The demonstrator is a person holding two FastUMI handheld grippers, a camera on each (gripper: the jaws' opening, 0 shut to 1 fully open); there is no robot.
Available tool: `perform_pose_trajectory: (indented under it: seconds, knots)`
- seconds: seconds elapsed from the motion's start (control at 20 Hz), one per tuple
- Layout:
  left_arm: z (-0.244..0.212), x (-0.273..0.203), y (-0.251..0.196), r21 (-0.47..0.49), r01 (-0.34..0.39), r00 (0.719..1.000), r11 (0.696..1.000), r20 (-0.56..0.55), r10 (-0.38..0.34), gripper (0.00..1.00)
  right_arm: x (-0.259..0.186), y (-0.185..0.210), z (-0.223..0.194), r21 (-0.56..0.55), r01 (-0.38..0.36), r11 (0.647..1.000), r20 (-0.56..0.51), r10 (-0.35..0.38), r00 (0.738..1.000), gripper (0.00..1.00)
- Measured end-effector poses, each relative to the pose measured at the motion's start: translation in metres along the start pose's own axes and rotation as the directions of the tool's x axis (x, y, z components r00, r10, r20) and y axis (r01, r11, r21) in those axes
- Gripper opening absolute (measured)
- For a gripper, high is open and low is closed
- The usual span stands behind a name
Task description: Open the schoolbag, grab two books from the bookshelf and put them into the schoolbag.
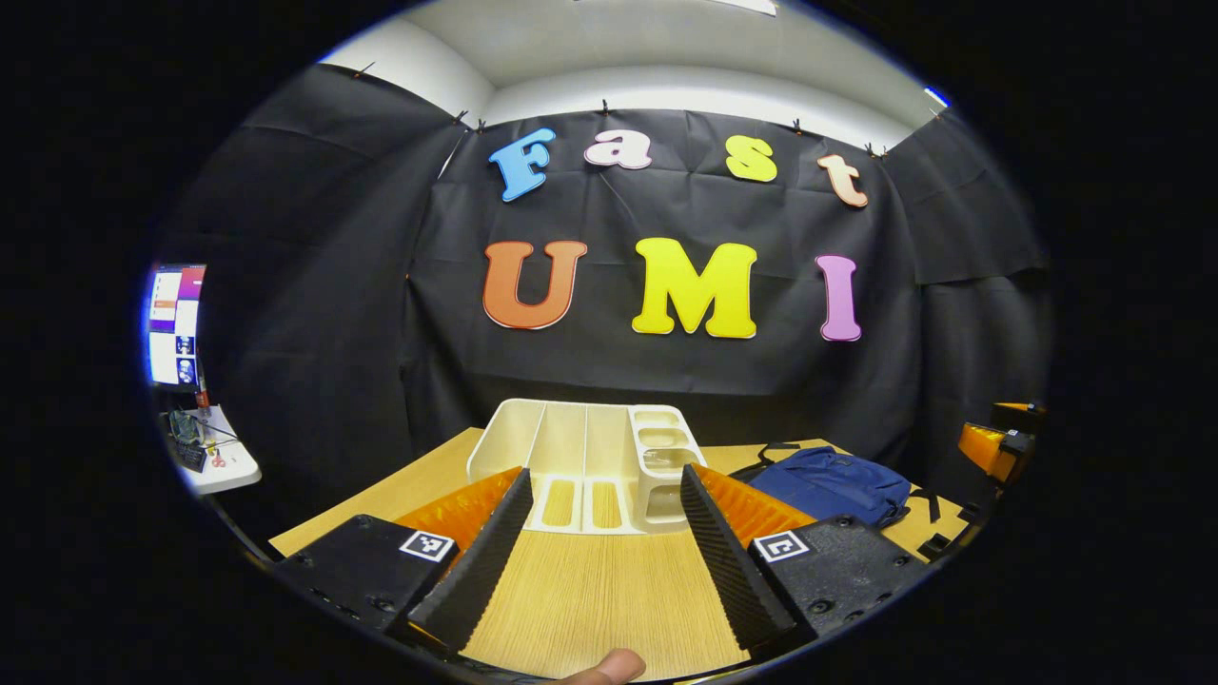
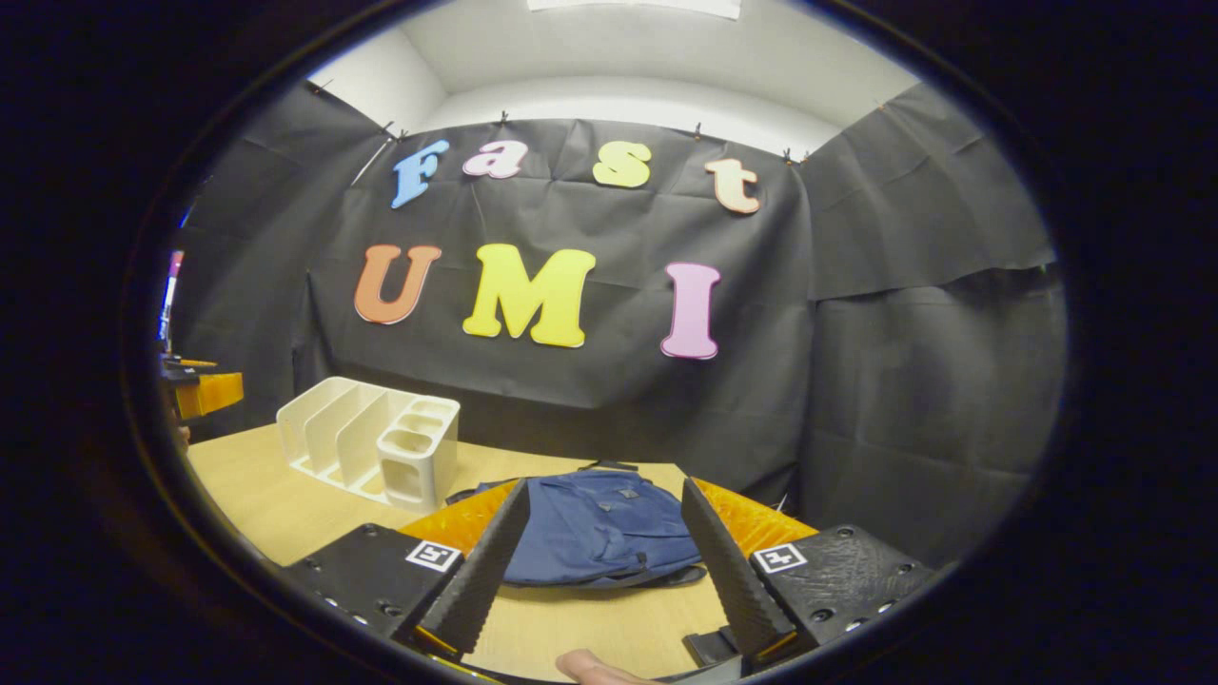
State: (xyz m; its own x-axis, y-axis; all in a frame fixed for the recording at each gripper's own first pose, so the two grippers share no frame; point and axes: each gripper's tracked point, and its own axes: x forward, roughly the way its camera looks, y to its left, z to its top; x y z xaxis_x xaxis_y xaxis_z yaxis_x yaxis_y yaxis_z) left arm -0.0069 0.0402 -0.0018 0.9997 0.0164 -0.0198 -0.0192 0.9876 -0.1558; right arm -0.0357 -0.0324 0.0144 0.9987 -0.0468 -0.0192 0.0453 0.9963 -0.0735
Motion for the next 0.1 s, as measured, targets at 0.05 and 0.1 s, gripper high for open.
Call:
perform_pose_trajectory:
  seconds: [0.05, 0.1]
  knots:
    - [-0.0005, 0.0011, 0.0006, 0.000, -0.002, 1.000, 1.000, -0.001, 0.002, 0.98, -0.0006, -0.0005, 0.0005, 0.001, 0.000, 1.000, 0.004, 0.000, 1.000, 0.98]
    - [-0.0006, 0.0010, 0.0000, 0.003, -0.003, 1.000, 1.000, 0.000, 0.003, 0.98, -0.0014, -0.0015, 0.0012, 0.003, 0.000, 1.000, 0.008, 0.000, 1.000, 0.98]
